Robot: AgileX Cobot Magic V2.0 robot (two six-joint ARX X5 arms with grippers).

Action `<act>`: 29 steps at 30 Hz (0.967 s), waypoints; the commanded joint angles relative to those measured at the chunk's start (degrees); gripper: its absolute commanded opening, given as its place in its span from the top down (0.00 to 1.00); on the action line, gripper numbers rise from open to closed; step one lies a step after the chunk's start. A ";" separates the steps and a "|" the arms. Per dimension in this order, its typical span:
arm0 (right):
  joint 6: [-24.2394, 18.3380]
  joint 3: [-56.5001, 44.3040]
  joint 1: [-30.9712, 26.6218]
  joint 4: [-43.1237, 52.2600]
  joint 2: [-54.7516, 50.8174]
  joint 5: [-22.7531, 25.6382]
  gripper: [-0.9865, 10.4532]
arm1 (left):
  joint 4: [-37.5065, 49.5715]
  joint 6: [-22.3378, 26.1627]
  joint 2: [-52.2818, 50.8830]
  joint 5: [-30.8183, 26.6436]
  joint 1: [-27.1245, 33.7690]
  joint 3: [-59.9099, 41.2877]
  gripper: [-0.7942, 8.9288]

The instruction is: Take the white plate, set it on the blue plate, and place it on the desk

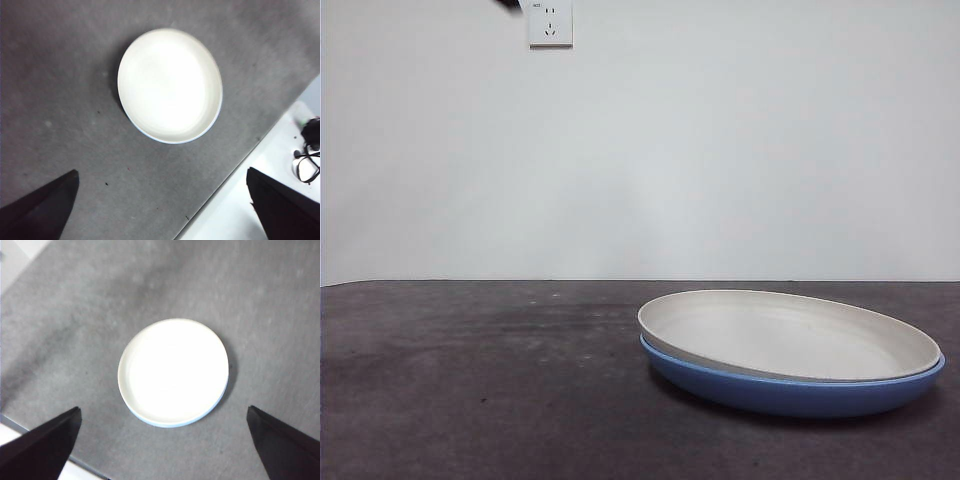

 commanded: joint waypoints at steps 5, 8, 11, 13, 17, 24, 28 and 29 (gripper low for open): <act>1.18 -4.48 0.20 1.44 4.39 -0.13 0.34 | 0.24 4.13 -11.91 0.02 -0.09 -1.88 0.28; 2.25 -6.71 0.20 3.39 5.88 -0.13 0.34 | 2.16 4.76 -18.49 0.02 -0.09 -6.82 0.28; 2.56 -7.78 0.20 5.01 7.69 -0.15 0.34 | 4.87 5.77 -25.53 0.04 -0.09 -13.68 0.28; 2.84 -8.11 0.20 5.73 8.90 -0.15 0.34 | 6.80 5.77 -29.83 0.02 -0.09 -18.25 0.28; 3.13 -8.13 0.13 6.99 11.32 -0.13 0.34 | 10.82 6.16 -38.05 0.04 -0.09 -27.10 0.28; 3.48 -8.22 -0.90 9.27 16.81 -0.13 0.34 | 16.55 2.89 -48.65 0.09 -0.09 -39.32 0.28; 3.02 -8.26 -1.49 10.91 21.66 -0.26 0.34 | 17.88 0.72 -52.00 0.09 -0.09 -43.69 0.28; 2.71 -8.44 -1.53 12.15 23.06 -0.63 0.34 | 17.94 0.26 -52.43 0.09 -0.09 -44.28 0.28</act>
